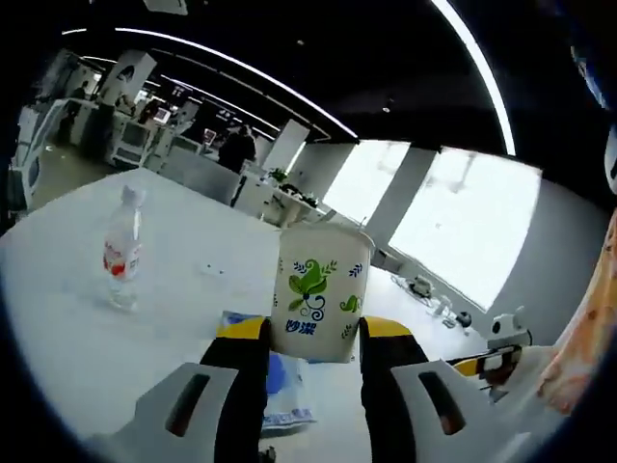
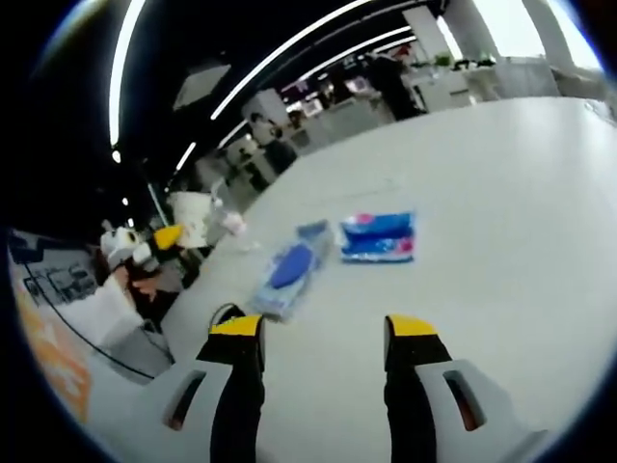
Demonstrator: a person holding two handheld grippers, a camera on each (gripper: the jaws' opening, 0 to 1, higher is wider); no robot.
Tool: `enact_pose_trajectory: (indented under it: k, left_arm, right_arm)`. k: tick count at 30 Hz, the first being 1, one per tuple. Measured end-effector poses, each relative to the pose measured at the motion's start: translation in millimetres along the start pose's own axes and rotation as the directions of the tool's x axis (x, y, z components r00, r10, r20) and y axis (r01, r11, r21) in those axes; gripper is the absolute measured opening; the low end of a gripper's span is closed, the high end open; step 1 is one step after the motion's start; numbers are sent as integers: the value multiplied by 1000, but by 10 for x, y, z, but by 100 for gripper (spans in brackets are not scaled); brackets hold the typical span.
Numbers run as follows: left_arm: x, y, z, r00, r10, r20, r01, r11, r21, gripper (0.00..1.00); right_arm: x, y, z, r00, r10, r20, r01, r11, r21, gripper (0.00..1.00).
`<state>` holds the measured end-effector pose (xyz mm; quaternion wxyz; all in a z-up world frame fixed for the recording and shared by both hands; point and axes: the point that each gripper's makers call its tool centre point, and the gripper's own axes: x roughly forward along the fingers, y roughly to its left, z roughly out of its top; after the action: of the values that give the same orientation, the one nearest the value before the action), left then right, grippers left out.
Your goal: Arrange the tabletop items into an orderly group along one side of the table until the central work area is clear of visible clutter.
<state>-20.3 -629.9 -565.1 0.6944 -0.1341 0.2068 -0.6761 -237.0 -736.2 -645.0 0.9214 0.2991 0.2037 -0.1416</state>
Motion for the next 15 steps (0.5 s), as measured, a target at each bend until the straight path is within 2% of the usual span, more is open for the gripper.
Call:
enact_pose_trajectory:
  k: [3, 4, 6, 7, 10, 11, 14, 15]
  left_arm:
    - [70, -196, 17, 997, -74, 6, 74, 997, -10, 35]
    - [88, -257, 0, 995, -104, -5, 104, 995, -2, 35]
    - [130, -393, -91, 987, -147, -63, 151, 987, 58, 36]
    - [150, -516, -124, 979, -190, -79, 195, 978, 68, 36]
    - [188, -816, -142, 957, -283, -67, 286, 958, 26, 36]
    - [201, -940, -160, 943, -327, -60, 328, 944, 9, 36]
    - [249, -1133, -270, 916, -393, -79, 393, 919, -16, 35]
    - [266, -1165, -301, 911, -403, -87, 403, 915, -26, 35]
  right_arm:
    - [9, 92, 98, 999, 38, 19, -38, 999, 2, 47]
    - [8, 119, 132, 998, 49, 27, -49, 999, 5, 47]
    - [2, 199, 218, 996, 78, 47, -79, 997, 12, 47]
    - [-2, 254, 256, 994, 96, 53, -96, 995, 9, 47]
    - [0, 419, 368, 984, 158, 78, -159, 987, 3, 46]
    - [12, 506, 421, 976, 194, 100, -196, 981, 4, 46]
    - [43, 657, 475, 952, 270, 148, -280, 958, 54, 47]
    - [26, 740, 543, 931, 310, 190, -330, 940, 82, 47]
